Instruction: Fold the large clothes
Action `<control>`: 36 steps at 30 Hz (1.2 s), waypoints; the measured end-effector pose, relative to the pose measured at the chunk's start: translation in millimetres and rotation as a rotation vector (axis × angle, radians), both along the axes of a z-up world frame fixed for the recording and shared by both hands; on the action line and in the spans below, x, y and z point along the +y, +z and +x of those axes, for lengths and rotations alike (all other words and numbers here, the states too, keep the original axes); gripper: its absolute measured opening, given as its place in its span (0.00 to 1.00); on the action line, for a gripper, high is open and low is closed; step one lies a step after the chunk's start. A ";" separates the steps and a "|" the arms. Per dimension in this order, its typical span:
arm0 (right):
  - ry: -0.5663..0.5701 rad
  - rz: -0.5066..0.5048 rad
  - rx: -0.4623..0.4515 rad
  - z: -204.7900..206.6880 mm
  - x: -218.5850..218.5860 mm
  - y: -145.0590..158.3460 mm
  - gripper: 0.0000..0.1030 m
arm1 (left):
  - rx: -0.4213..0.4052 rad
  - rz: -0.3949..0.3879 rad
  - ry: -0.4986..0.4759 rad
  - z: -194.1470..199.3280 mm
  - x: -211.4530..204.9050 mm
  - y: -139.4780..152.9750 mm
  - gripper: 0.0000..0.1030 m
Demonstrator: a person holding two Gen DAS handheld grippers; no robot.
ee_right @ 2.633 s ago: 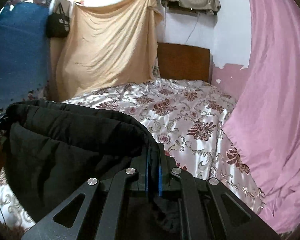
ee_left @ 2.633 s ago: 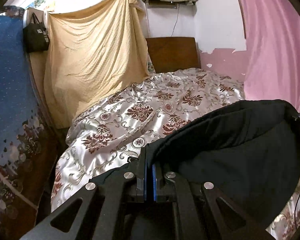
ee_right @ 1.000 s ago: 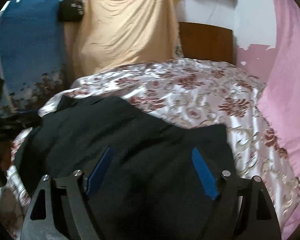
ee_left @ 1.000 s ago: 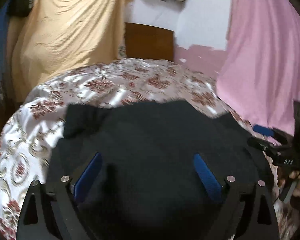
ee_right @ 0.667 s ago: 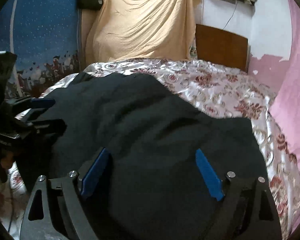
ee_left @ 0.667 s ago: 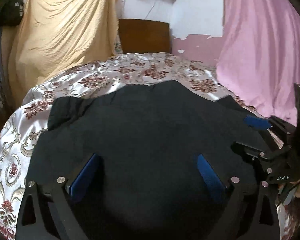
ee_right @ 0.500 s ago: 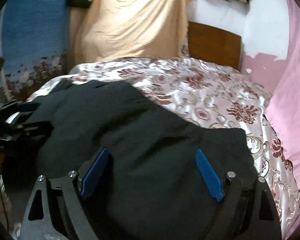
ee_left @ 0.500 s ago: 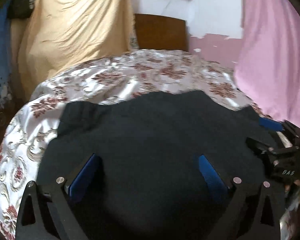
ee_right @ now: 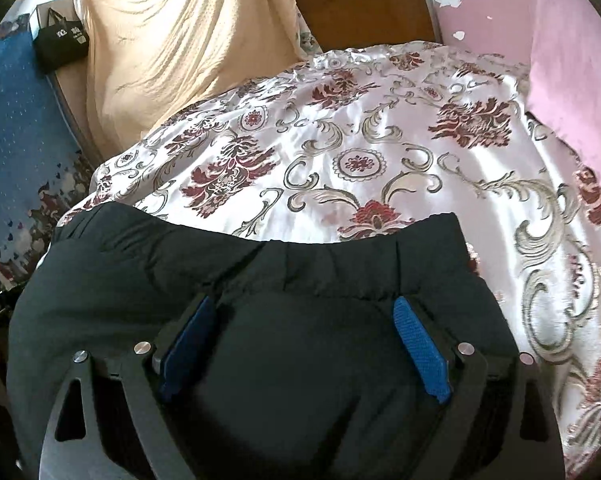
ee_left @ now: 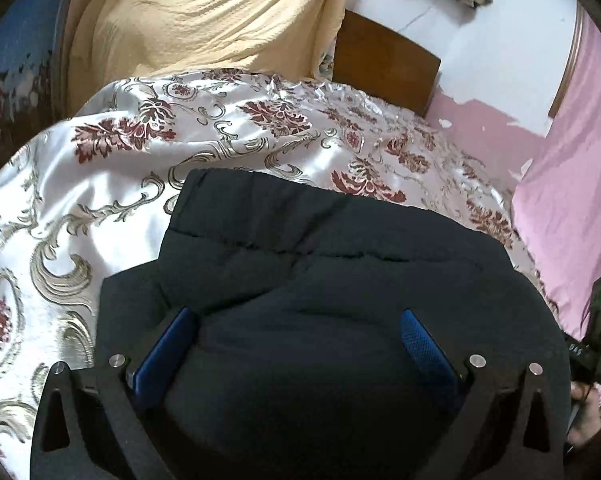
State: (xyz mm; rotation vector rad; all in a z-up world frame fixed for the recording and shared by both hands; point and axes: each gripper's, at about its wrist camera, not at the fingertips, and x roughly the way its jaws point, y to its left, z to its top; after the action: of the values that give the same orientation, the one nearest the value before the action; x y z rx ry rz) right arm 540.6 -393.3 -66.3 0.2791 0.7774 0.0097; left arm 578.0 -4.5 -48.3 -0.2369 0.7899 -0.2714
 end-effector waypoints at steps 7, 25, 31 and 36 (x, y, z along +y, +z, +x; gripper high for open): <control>-0.002 0.071 -0.040 2.0 -6.4 -12.7 0.88 | -0.022 -0.043 -0.002 0.6 -0.1 -9.7 1.00; -0.012 0.177 -0.166 -25.3 -18.3 -11.4 0.89 | -0.098 -0.234 -0.022 -14.6 27.6 -19.1 1.00; -0.079 0.275 -0.247 -71.8 -42.7 -4.4 0.93 | -0.053 -0.273 -0.046 -21.1 40.7 -11.7 1.00; -0.073 0.297 -0.197 -101.9 -64.6 -8.4 0.93 | -0.009 -0.230 -0.093 -41.5 58.0 -2.7 1.00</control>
State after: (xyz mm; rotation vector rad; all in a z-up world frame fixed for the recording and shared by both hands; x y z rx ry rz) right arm 438.8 -457.9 -74.7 0.5799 0.5680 0.0831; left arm 536.6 53.5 -51.0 -0.4155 0.7619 -0.4517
